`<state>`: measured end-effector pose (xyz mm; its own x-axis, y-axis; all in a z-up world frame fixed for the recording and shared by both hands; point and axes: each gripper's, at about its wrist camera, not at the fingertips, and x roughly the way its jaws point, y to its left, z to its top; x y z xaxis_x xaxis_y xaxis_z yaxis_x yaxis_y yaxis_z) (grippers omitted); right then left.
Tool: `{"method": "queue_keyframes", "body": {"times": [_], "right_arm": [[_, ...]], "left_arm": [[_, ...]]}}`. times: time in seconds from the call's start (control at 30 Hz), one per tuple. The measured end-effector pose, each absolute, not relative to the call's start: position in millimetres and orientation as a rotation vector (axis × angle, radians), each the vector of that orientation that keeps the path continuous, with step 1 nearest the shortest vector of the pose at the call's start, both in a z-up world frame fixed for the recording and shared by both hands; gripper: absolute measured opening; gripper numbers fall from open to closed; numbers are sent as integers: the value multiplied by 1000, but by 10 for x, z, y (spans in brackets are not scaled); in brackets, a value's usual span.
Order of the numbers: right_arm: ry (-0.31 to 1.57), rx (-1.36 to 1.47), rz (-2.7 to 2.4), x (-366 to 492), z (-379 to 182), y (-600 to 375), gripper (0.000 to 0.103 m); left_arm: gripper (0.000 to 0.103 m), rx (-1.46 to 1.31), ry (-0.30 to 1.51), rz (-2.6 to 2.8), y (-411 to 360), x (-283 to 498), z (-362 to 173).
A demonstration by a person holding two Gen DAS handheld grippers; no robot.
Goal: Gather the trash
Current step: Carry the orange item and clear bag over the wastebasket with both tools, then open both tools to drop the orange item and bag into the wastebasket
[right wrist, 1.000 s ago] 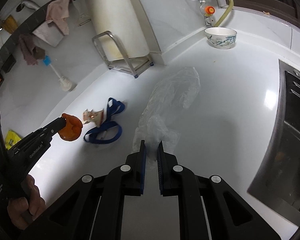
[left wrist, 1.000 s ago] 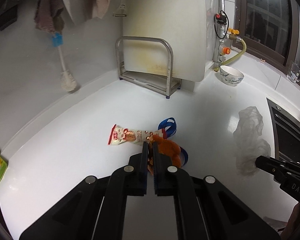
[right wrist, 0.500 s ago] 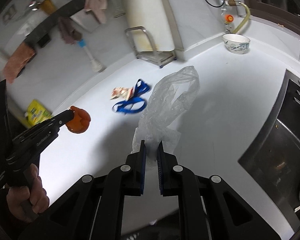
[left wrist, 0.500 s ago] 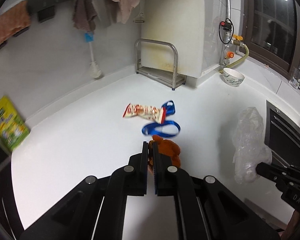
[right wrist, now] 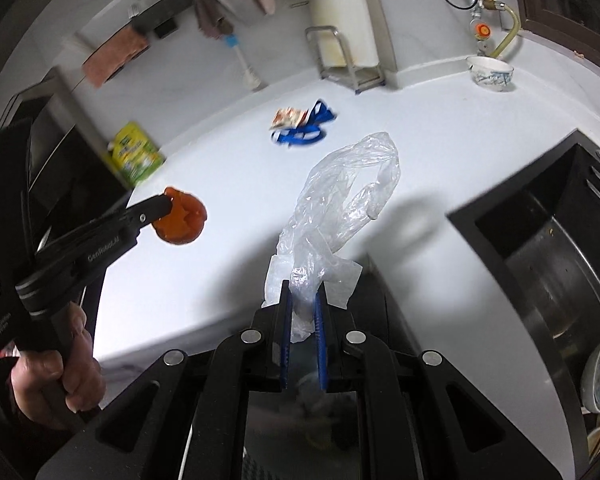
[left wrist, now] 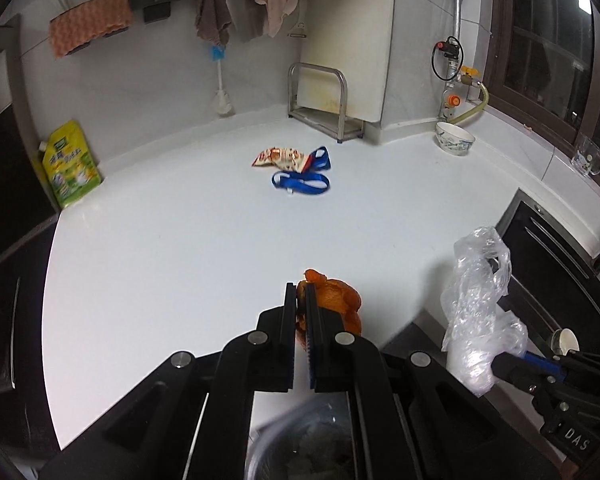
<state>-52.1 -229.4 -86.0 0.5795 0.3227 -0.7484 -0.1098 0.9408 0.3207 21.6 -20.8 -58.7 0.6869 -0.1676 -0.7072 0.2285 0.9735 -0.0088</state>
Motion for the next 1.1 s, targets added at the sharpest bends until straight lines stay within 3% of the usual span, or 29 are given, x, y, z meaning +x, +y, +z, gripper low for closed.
{"method": "queue_keyframes", "body": {"times": [0.33,0.9,0.97,1.0,1.03,1.1], "right_arm": [[1051,220,353,-1028,-1225,-2288,10],[1259,256,353,-1121,-2007,-2004,11],[1257,247,351,-1132,-1984,-1974,14],[1257,247,350,-1136,-1973,-1975,26],[1250,246,343,-1142,-1949,-1972,32],[1236,243,335,-1162,-1911,-1974,39]], "left_arm": [[5,104,875,-204,-305,-384,-910],[9,114,1139,-199,-61,-561,-1890],[17,105,1149,-191,-9,-579,-1900],[32,102,1149,-185,4,-589,-1893],[52,97,1143,-175,28,-599,-1875],[68,84,1115,-157,75,-621,-1806]]}}
